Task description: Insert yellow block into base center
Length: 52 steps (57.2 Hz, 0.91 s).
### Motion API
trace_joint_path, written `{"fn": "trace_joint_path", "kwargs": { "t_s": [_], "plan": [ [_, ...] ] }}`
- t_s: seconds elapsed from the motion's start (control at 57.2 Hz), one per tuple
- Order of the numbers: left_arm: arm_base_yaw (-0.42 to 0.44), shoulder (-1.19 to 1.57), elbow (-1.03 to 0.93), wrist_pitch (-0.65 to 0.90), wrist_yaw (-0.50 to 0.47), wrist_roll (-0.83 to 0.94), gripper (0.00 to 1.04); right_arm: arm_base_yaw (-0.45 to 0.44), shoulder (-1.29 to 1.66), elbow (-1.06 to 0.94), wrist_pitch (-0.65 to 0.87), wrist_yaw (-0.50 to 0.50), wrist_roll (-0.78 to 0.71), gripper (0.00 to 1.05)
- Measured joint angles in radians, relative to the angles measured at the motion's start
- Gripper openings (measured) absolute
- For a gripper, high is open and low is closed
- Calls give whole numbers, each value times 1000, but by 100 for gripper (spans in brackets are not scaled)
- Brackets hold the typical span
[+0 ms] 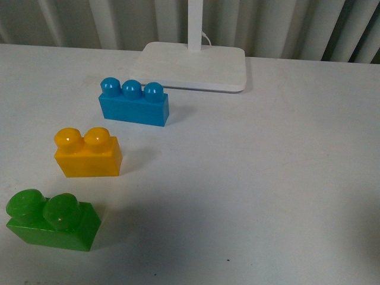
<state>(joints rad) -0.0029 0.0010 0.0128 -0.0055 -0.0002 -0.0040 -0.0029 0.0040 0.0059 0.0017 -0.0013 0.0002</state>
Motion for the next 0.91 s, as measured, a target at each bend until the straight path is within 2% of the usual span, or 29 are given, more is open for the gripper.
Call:
{"fn": "trace_joint_path", "kwargs": {
  "t_s": [0.908],
  "plan": [
    [0, 0, 0, 0, 0, 0, 98, 0, 0, 0, 0, 0, 0, 96]
  ]
}}
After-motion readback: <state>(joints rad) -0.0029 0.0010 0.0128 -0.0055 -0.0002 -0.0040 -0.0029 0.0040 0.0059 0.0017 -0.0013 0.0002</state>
